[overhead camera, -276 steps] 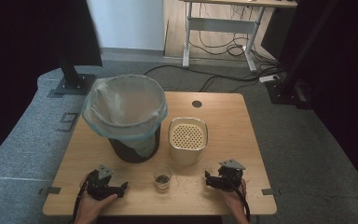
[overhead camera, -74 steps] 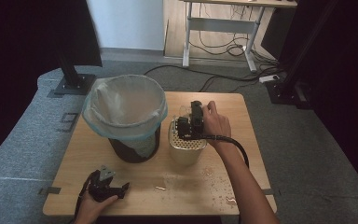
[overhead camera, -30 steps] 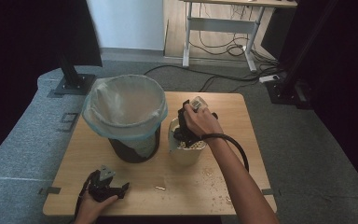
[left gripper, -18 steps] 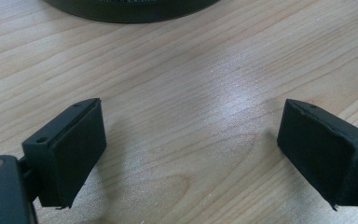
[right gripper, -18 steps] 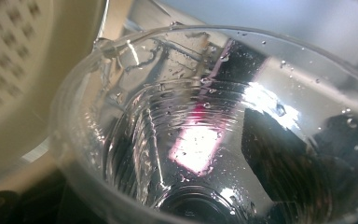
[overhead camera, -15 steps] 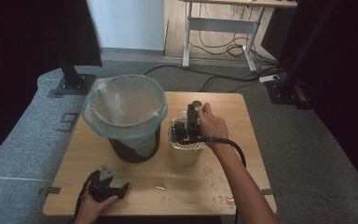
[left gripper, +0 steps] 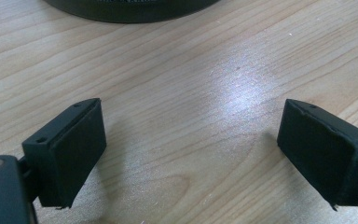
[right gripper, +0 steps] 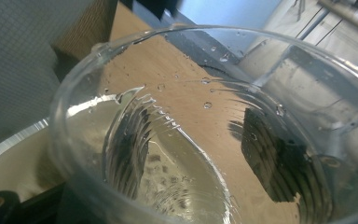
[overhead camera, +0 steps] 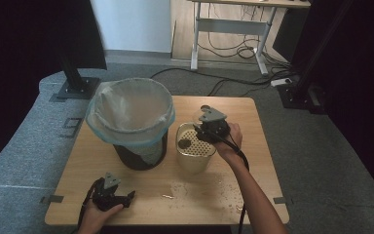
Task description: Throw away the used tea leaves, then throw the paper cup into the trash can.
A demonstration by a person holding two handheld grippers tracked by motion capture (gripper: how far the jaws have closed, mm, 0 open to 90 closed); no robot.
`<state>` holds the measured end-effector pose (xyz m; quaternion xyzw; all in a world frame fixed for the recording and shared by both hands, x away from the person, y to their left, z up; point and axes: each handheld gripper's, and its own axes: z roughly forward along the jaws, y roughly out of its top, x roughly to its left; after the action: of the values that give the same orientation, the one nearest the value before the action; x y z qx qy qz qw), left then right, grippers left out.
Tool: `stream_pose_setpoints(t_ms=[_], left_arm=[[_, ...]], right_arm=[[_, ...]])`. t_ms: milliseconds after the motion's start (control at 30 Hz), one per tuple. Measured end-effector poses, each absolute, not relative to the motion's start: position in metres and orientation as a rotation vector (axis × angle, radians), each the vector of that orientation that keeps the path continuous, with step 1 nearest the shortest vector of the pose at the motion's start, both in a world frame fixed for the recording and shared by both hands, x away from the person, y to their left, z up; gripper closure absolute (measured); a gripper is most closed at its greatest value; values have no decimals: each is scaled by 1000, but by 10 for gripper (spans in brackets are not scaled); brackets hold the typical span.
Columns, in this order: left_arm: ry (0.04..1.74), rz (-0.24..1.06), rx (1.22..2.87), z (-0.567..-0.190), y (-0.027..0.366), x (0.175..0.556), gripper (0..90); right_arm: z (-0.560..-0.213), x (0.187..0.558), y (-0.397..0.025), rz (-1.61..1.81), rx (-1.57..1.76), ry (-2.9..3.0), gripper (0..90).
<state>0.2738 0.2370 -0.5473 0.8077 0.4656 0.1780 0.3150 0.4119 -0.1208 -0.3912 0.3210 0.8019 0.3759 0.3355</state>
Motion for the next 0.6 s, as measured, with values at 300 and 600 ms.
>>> stream_pose_setpoints(t_ms=[300, 600], left_arm=[[1229, 468, 2127, -547, 237, 274, 73], [1228, 468, 2130, -547, 237, 274, 75]], right_arm=[[-389, 415, -135, 1340, 1130, 2024, 424], [-379, 410, -131, 1398, 1131, 1976, 423]])
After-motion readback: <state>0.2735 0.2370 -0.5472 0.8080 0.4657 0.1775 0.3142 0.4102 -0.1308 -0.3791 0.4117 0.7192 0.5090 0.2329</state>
